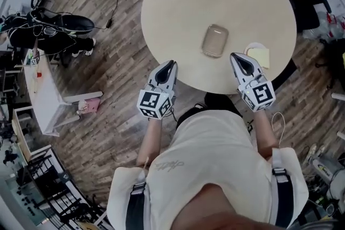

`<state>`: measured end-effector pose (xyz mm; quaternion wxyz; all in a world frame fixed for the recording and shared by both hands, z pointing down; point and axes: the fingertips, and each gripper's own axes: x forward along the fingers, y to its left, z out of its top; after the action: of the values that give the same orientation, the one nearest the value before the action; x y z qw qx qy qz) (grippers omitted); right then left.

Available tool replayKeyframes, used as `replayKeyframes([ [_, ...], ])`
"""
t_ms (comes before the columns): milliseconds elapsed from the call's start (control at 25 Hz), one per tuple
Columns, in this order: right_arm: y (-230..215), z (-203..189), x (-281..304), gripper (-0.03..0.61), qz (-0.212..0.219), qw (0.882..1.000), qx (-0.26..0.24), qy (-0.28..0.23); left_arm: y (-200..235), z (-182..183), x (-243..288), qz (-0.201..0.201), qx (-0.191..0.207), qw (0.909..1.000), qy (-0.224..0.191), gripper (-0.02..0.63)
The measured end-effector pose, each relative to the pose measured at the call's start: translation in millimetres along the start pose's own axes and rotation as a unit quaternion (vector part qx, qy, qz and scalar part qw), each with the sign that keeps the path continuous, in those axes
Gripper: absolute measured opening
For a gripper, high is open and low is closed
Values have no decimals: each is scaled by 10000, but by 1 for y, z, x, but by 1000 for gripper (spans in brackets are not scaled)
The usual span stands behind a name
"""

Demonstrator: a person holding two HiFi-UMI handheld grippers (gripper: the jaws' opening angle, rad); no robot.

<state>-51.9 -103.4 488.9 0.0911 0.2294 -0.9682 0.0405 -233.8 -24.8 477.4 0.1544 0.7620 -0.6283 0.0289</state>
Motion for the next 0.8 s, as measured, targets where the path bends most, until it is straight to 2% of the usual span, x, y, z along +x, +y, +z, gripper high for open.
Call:
replayKeyframes([
  [160,-27,1,8,8,-119,9998,-125,19,-5,17,37,-217,210,9995,122,21],
  [400,-45,-9,14,8,-199,9997,-101,19,-11,2,76,-489,239,9977,395,21],
  [800,-49,-22,9,8,-393,9989,234,143,-11,-51,101,-909,-247,9914,912,21],
])
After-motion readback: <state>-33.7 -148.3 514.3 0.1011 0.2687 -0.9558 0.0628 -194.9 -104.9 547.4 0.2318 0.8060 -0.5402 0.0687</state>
